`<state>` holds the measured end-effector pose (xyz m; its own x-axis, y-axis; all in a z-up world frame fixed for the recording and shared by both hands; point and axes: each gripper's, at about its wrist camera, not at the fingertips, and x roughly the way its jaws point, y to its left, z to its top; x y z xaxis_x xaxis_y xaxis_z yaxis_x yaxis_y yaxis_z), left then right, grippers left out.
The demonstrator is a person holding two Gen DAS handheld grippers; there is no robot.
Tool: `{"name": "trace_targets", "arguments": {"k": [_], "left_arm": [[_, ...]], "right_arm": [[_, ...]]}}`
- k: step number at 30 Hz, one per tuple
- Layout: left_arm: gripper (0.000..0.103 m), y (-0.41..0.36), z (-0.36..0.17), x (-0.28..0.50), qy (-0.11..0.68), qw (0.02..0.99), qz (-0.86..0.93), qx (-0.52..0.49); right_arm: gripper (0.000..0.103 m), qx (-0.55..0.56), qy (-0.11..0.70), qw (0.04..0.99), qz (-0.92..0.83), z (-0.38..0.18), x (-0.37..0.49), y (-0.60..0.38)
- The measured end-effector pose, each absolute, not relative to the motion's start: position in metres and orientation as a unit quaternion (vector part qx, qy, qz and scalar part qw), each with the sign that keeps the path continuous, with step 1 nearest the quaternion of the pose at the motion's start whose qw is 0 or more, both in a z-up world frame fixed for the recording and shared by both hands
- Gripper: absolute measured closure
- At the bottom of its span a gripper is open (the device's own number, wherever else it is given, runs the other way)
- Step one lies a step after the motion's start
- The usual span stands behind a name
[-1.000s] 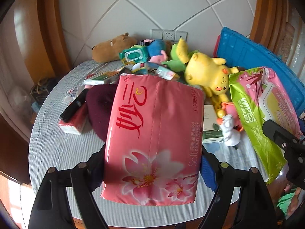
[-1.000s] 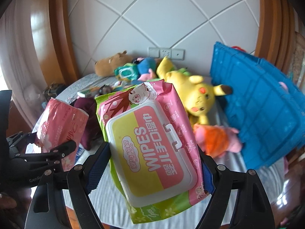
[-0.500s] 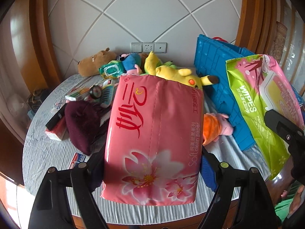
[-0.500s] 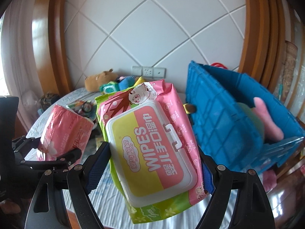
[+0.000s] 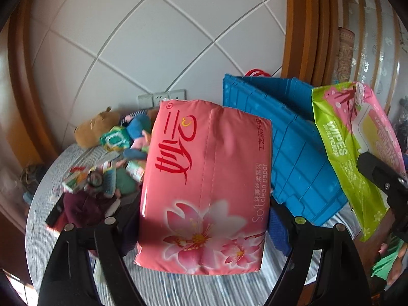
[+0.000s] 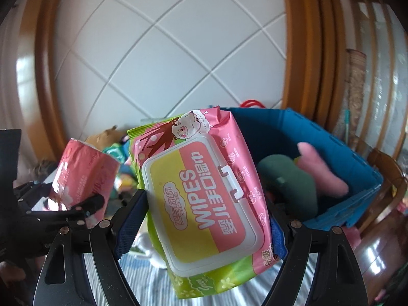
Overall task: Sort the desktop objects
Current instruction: 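Carry both packs over the blue crate and lower them inside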
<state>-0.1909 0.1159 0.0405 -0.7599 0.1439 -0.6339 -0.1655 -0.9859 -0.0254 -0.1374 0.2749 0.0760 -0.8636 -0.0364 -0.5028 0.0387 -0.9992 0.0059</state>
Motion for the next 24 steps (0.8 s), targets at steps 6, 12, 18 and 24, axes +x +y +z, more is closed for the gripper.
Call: {"name": "trace_targets", "arguments": {"k": [6,12,18,24], "left_arm": [[0.021,0.164,0.065,-0.224,0.025,0.113,0.942,-0.315],[0.021,0.252,0.074,-0.27,0.02,0.134,0.942,-0.306],[0.021,0.34,0.062,-0.325,0.02,0.157,0.925,-0.344],[0.021,0.386,0.04,-0.351,0.053,0.133,0.916,-0.376]], "right_arm": [[0.02,0.242,-0.015,-0.011,-0.97,0.096,-0.158,0.338],[0.02,0.229,-0.011,-0.021,-0.973,0.106,-0.2,0.419],[0.02,0.265,-0.012,-0.02,-0.964,0.083,-0.257,0.497],[0.02,0.308,-0.026,-0.017,-0.951,0.042,-0.289,0.546]]}}
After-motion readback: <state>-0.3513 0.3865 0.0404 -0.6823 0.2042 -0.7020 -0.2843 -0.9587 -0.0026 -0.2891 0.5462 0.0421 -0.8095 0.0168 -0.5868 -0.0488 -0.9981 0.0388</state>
